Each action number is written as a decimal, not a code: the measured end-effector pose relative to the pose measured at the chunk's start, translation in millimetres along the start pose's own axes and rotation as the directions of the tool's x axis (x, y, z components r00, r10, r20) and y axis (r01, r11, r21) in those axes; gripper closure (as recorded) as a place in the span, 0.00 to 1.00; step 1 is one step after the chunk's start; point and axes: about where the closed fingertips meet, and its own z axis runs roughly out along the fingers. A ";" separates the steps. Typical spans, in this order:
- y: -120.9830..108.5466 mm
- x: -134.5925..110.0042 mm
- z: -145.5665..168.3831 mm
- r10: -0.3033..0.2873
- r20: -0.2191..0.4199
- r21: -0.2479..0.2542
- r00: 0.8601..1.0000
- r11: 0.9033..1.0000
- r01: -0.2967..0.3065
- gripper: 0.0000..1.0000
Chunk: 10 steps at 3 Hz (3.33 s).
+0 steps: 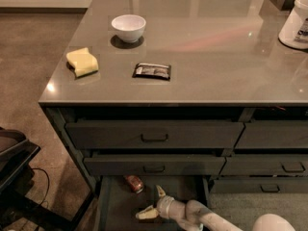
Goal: Pick coke can from bottom drawer and place on counter
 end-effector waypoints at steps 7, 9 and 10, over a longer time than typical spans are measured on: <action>-10.4 -41.9 111.2 -0.332 -0.015 0.254 0.943 0.911 0.325 0.00; -11.0 -23.3 115.0 -0.342 -0.074 0.213 0.937 0.912 0.350 0.00; -11.0 -23.3 115.0 -0.342 -0.074 0.213 0.937 0.912 0.350 0.19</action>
Offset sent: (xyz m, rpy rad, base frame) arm 0.0464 0.0506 0.0057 0.0190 -0.2283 -0.1871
